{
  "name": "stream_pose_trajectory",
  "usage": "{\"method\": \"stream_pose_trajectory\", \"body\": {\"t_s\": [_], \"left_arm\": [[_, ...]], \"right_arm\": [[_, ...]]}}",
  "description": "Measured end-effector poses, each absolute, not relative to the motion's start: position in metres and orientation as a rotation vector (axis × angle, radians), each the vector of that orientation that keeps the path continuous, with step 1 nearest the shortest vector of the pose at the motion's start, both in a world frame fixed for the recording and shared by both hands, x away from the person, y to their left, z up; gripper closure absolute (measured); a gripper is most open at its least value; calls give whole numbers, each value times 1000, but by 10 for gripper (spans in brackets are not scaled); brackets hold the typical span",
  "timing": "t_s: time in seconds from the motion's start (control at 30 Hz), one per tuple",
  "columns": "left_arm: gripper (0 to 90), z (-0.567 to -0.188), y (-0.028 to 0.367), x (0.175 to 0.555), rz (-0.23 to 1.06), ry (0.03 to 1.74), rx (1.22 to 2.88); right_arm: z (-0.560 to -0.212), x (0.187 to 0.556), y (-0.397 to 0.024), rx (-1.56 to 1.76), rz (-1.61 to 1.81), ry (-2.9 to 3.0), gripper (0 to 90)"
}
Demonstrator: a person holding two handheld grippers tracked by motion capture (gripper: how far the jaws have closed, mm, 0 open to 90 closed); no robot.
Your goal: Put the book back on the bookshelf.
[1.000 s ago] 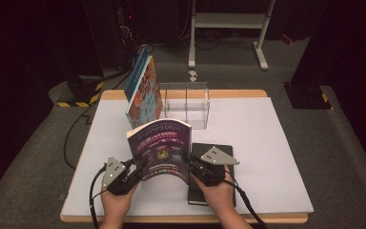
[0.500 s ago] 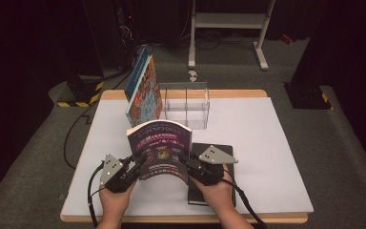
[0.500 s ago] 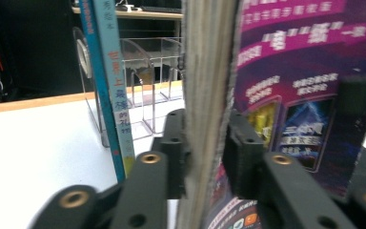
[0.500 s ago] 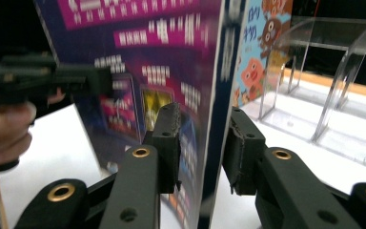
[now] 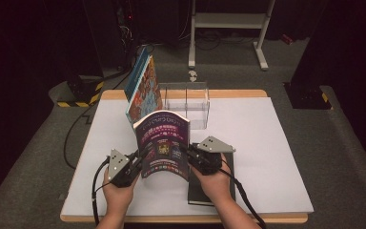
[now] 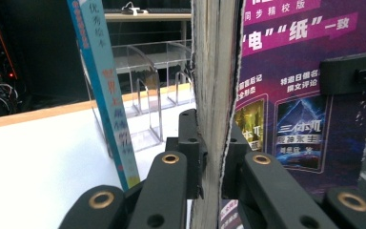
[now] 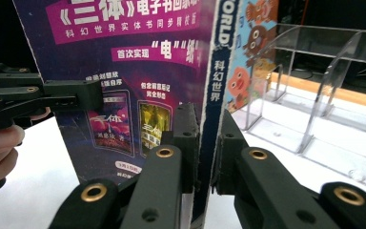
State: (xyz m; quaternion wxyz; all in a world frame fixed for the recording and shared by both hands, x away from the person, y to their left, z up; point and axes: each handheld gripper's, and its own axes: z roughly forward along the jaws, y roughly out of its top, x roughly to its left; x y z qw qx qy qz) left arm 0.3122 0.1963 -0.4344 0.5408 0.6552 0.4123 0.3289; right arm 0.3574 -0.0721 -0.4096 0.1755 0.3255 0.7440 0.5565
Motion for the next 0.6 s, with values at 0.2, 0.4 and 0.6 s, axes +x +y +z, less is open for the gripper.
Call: {"method": "stream_pose_trajectory", "body": {"t_s": [0.2,0.4,0.6], "left_arm": [[836,-428,189,331,808,979,1544],[836,-428,178,352,821,988,1535],[836,-433,174,360,827,987,1523]], "right_arm": [[-404,373,-75,942,1582,2069,830],[-404,390,-78,980,1569,2034,827],[-407,396,-80,992,1561,2015,823]]}}
